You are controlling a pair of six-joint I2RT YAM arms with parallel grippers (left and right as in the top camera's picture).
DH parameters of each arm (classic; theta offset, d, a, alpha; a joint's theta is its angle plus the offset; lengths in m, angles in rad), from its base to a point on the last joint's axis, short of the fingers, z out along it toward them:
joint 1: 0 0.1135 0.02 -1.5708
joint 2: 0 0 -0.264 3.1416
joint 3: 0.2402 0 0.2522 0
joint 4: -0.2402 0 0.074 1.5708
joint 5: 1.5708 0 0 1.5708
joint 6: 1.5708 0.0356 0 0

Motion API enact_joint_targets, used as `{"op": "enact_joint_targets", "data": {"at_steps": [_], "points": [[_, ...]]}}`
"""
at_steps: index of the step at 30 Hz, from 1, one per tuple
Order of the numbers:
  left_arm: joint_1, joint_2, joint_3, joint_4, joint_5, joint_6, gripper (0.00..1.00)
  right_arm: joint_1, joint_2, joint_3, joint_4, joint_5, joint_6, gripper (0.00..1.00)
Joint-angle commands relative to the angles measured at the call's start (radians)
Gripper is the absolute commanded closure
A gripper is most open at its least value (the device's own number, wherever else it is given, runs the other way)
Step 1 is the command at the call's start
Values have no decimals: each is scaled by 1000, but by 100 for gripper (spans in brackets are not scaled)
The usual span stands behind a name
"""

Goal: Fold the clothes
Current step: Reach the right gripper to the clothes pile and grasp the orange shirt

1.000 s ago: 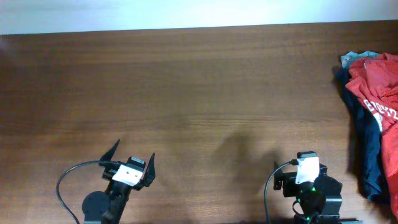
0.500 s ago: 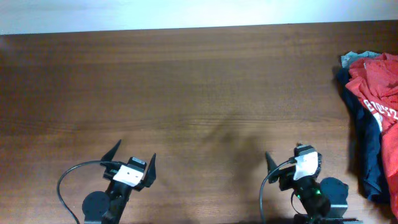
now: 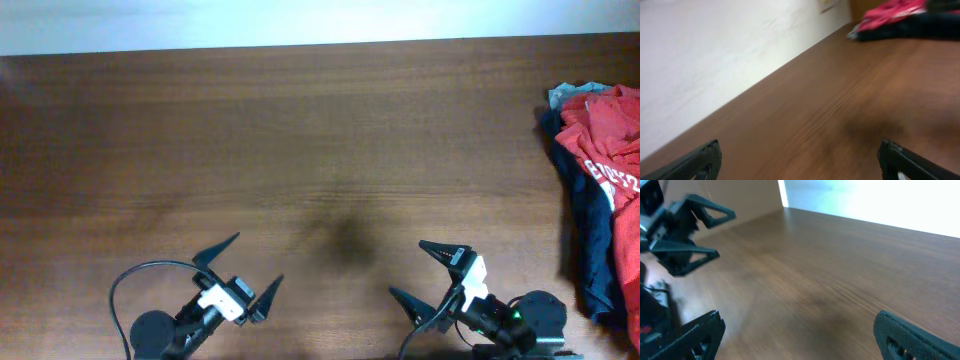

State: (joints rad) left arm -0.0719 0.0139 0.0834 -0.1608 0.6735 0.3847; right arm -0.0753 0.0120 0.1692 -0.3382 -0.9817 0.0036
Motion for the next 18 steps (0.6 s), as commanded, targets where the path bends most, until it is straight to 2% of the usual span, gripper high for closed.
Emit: {"op": "enact_joint_targets", "data": {"at_steps": [1,3,6,10,14,16,18], "points": [[-4,-7,-11,82,190,-104,1,-5,-8,-1,65,-21,207,1],[-4,-7,-5,122,166,-219,1,-5,-8,0,113,30,275,1],[-4,7,32,122,132,-312,1,-5,-8,15,130,108,322,1],[-4,127,145,115,114,-328,1,-5,4,71,129,251,320,1],[-4,387,331,100,115,-323,0,-5,90,155,99,373,319,1],[-4,583,490,17,114,-299,0,-5,200,245,26,427,282,2],[-4,797,691,-130,111,-257,1,-5,360,387,-89,490,223,1]]}}
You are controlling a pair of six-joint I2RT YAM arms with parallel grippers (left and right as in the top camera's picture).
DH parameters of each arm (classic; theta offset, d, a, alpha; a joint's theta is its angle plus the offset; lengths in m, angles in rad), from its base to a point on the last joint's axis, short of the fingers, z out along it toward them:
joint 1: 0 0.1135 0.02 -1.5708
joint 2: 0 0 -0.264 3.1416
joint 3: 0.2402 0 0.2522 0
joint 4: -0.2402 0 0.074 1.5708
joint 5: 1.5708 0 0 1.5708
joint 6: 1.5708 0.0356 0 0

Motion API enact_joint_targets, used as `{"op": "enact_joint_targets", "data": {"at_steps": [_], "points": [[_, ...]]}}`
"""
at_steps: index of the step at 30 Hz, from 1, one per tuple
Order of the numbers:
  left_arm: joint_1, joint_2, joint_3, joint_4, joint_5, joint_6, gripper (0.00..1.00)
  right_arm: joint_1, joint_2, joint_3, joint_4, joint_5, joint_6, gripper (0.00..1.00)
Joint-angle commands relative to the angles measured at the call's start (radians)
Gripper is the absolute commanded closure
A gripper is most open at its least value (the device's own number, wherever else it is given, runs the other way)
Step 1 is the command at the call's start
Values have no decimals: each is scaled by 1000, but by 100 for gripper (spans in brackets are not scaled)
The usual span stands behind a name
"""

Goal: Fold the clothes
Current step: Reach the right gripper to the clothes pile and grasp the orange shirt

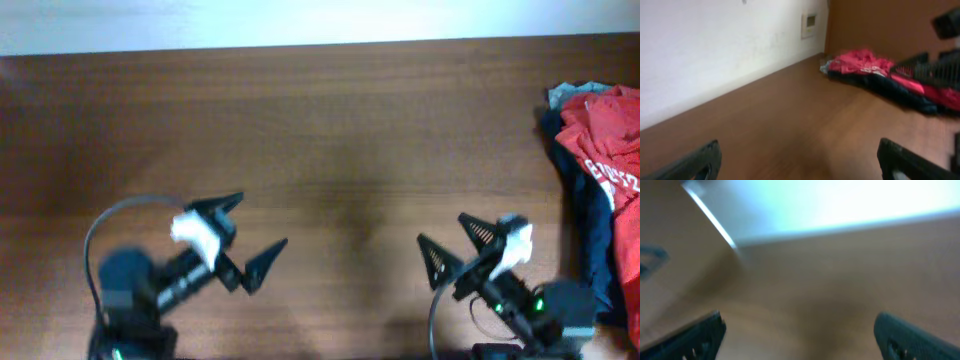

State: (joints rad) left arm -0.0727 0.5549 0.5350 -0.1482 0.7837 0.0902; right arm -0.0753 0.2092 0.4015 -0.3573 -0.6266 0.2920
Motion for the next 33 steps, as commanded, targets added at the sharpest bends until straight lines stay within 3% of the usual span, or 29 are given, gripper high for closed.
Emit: {"op": "enact_joint_targets", "data": {"at_steps": [1,7,11,17,19,21,27,33], "points": [[-3,412,409,-278,-31,42,1,-5,277,268,-158,198,-83,1],[-3,829,959,-761,-171,42,1,-5,787,853,-607,377,-184,1],[-3,909,1028,-780,-178,42,0,-5,991,1050,-669,368,-183,1],[-3,963,1028,-746,-222,42,1,-6,1190,1075,-632,507,-205,1],[-3,985,1028,-749,-278,41,0,-37,1270,1075,-610,741,-23,1],[-3,999,1027,-753,-287,40,1,-77,1321,1075,-594,822,67,1],[-3,1038,1027,-766,-287,34,1,-285,1460,1075,-514,821,115,1],[-3,1040,1027,-768,-288,34,1,-487,1486,1075,-362,753,117,1]]}}
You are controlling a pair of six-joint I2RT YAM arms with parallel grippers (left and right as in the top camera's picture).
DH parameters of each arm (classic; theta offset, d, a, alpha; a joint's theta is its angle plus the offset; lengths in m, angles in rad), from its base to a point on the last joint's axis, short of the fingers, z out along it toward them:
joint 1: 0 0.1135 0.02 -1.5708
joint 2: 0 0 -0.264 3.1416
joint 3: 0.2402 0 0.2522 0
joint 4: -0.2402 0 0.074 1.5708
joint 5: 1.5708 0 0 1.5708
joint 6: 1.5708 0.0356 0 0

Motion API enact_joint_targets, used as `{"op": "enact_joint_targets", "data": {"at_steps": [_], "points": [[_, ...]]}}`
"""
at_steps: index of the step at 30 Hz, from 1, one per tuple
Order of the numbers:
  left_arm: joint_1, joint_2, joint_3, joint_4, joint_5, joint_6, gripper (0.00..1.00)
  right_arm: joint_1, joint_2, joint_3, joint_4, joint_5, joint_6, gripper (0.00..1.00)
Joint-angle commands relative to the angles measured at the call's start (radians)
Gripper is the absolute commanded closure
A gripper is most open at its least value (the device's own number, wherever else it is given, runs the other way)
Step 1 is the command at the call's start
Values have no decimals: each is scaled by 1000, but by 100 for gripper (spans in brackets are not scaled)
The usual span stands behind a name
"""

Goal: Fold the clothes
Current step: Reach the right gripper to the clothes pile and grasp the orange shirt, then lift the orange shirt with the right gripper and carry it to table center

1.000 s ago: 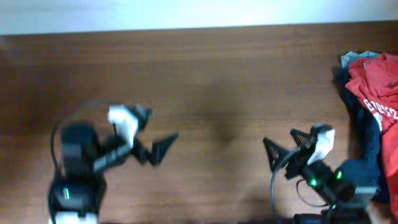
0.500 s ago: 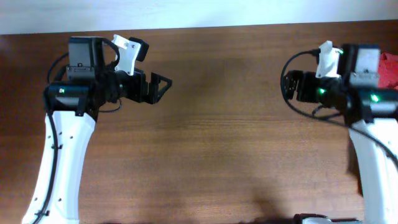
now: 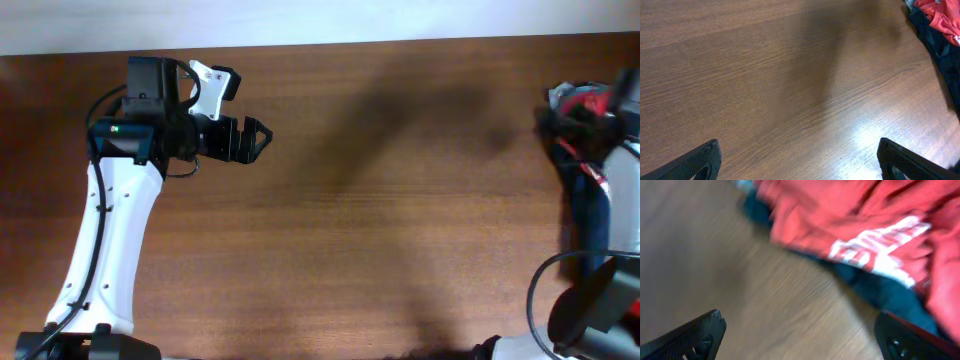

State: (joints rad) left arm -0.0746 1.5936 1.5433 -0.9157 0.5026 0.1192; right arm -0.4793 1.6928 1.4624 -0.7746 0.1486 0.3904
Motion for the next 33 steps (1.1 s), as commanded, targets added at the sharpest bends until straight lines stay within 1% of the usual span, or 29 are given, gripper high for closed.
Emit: {"op": "enact_joint_targets", "data": {"at_steps": [1,4,7,10,11,15,17,18,19,20,21,22,23,24,27,29,30,31,33], "points": [[-2,2,19,-3,-7,5,1,-120,3,14,96,-25,19,1],[-2,2,14,-11,-27,5,1,-208,21,14,204,-49,18,0],[-2,2,13,-12,-51,5,1,-287,79,16,305,-194,11,6],[-2,2,13,-13,-79,5,0,-328,158,50,325,-255,6,9],[-2,2,13,-13,-84,6,1,-334,208,80,323,-271,-18,10],[-2,2,13,-13,-111,5,1,-330,322,149,319,-277,-38,12],[-2,2,13,-13,-111,5,0,-331,364,164,330,-276,-38,16],[-2,2,13,-13,-111,5,1,-331,377,164,335,-276,-38,22],[-2,2,13,-13,-111,5,1,-331,395,164,338,-276,-38,32],[-2,2,13,-13,-111,5,0,-330,406,164,338,-275,-38,39],[-2,2,13,-12,-111,5,0,-330,410,164,333,-276,-38,55],[-2,2,13,-12,-111,5,1,-330,416,164,321,-273,-37,79],[-2,2,13,-12,-111,5,1,-330,415,165,319,-273,-37,91],[-2,2,13,-13,-111,5,1,-330,411,169,316,-274,-37,96],[-2,2,13,-11,-111,5,1,-330,373,234,259,-273,-38,96],[-2,2,13,-5,-111,5,1,-328,349,309,196,-275,-39,96],[-2,2,13,1,-111,5,1,-321,329,399,117,-280,-68,96],[-2,2,13,5,-111,5,1,-314,320,444,78,-281,-85,96],[-2,2,13,12,-111,5,1,-282,298,594,-53,-294,-160,96]]}}
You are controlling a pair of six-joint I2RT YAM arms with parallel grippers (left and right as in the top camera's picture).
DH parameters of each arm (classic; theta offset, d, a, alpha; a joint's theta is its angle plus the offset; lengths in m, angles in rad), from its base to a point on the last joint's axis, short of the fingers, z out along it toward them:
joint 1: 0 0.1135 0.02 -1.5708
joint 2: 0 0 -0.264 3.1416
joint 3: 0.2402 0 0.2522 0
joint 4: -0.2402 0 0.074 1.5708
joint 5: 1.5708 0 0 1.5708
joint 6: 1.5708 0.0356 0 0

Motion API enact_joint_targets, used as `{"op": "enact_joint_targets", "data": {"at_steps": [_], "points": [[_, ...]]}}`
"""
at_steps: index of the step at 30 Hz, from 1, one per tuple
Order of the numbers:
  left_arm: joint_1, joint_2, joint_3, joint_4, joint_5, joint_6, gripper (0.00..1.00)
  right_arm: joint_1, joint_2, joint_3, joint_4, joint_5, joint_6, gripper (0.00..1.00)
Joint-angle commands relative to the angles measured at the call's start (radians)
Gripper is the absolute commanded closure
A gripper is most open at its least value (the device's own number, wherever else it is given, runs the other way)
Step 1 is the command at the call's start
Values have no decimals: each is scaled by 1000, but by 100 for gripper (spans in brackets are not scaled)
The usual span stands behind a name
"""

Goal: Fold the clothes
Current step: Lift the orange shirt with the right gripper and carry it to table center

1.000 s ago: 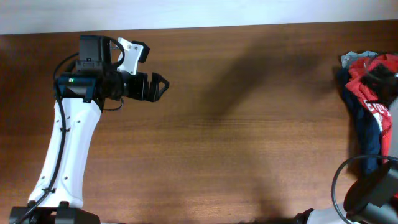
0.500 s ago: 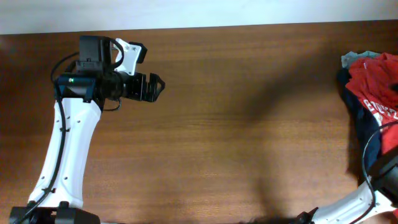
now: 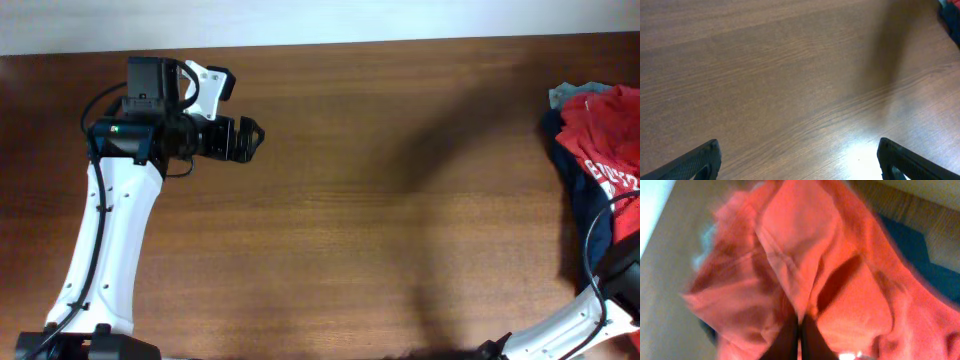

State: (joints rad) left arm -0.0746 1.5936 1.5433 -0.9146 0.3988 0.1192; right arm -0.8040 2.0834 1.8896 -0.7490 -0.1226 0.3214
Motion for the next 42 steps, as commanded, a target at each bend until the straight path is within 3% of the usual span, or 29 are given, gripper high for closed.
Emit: {"op": "enact_joint_targets", "data": {"at_steps": [1,3,9,18,26,32,34,39,42], "points": [[-2,2,13,13,-7,5,1,54,-96,211,-117,-29,-110,96],[-2,2,13,21,-7,5,1,114,-99,394,-289,-48,-160,96],[-1,2,13,93,-6,-29,1,284,-99,741,-573,-156,-196,96],[29,1,33,154,2,-87,1,584,-99,1053,-677,-259,-209,96],[122,-58,50,148,5,-108,1,918,-99,1083,-641,-193,-191,96],[135,-102,50,136,5,-108,1,1076,-98,1083,-617,-135,-170,96],[134,-108,50,136,10,-108,0,1096,-98,1083,-617,-127,-163,96],[133,-117,49,138,219,-108,1,1119,-98,1083,-652,-128,-151,96],[113,-117,49,138,261,-104,0,1119,-98,1082,-696,-128,-148,96]]}}
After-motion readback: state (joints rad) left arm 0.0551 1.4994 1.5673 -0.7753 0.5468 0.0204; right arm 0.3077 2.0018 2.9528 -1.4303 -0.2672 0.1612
